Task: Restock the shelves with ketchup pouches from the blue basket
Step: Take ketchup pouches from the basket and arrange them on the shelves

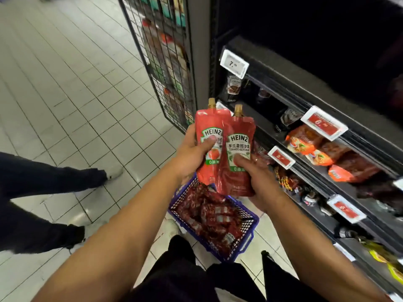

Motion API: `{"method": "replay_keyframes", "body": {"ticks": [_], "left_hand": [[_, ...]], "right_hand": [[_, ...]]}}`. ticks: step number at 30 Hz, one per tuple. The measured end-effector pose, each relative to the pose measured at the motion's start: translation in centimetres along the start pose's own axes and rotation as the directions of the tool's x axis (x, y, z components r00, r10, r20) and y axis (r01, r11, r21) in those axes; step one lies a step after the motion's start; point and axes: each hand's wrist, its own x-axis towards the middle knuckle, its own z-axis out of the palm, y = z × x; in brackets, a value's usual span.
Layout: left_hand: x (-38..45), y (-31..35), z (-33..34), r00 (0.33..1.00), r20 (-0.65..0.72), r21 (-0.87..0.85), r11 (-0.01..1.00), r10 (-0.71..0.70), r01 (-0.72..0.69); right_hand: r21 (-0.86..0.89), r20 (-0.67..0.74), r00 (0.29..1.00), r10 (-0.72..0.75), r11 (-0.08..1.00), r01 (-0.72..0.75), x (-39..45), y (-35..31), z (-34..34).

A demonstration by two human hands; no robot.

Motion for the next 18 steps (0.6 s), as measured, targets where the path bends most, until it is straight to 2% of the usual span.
{"method": "replay_keyframes", "body": {"ticks": [5, 11, 14, 18], "left_hand": [[-2.2, 5.2, 1.8, 0.991, 0.015, 0.046, 0.99, 0.133, -0.134], [-3.6, 11.5, 3.3, 0.954, 0.032, 0.186, 0.936, 0.299, -0.3], [-3.9, 14.0, 4.1, 0.932, 0.018, 0.167, 0.918, 0.361, -0.359], [-3.5, 16.5, 5.0, 0.902, 0.024, 0.123, 0.895, 0.43, -0.43]], "right_hand": [[-0.055, 0.046, 0.99, -0.131, 0.99, 0.133, -4.2, -5.2, 0.5], [-0.162, 0.162, 0.929, -0.333, 0.919, 0.358, -7.6, -11.5, 1.0], [-0.253, 0.196, 0.893, -0.406, 0.858, 0.446, -9.0, -14.5, 1.4], [-0.26, 0.207, 0.842, -0.498, 0.802, 0.538, -10.2, -17.2, 2.4]]}}
